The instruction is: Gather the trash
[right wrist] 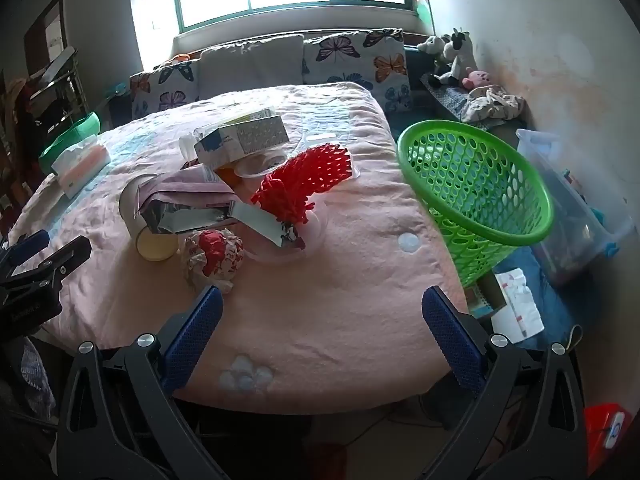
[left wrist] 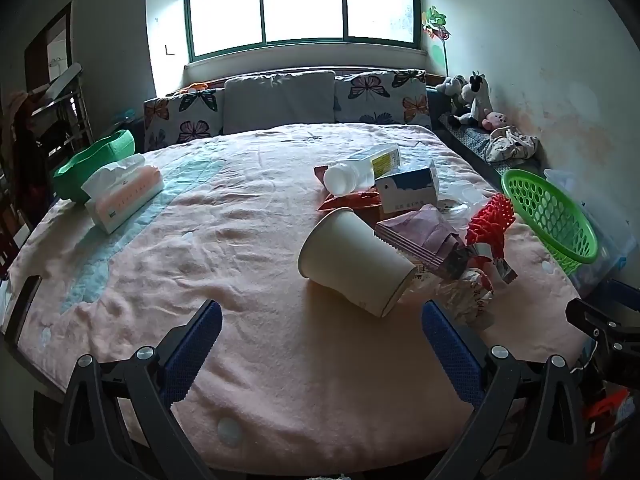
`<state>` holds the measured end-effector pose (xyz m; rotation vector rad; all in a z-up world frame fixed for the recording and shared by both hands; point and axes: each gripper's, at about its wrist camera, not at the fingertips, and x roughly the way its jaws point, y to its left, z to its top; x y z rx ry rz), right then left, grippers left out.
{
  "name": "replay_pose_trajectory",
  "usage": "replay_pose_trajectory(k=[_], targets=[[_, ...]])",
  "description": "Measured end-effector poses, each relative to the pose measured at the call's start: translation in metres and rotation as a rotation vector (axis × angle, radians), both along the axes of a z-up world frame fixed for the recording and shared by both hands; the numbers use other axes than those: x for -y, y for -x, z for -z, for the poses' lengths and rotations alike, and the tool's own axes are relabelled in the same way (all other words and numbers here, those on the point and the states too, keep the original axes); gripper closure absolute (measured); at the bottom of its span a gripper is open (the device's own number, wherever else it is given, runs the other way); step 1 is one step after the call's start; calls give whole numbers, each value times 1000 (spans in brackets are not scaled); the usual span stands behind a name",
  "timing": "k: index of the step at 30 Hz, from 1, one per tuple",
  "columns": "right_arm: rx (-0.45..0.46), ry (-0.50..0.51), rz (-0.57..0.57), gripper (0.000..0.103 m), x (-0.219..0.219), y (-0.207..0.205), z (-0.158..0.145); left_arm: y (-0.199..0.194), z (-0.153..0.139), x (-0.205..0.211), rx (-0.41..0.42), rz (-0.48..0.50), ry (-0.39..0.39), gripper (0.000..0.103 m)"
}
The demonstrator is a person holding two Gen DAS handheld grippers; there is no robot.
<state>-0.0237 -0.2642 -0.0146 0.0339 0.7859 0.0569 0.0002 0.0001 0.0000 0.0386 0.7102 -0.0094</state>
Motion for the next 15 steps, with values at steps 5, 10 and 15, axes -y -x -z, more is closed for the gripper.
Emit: replay_pose_trajectory(k=[5,10,15], targets=[[1,0,0,4,0,0,0,1,-6,5,0,2,-4,6],[3,-1,0,4,1,0,0,-2,-10,5,-1,-6,-5,6],[1,0,4,4,1,0,0,3,-3,3,10,6,-6,6]])
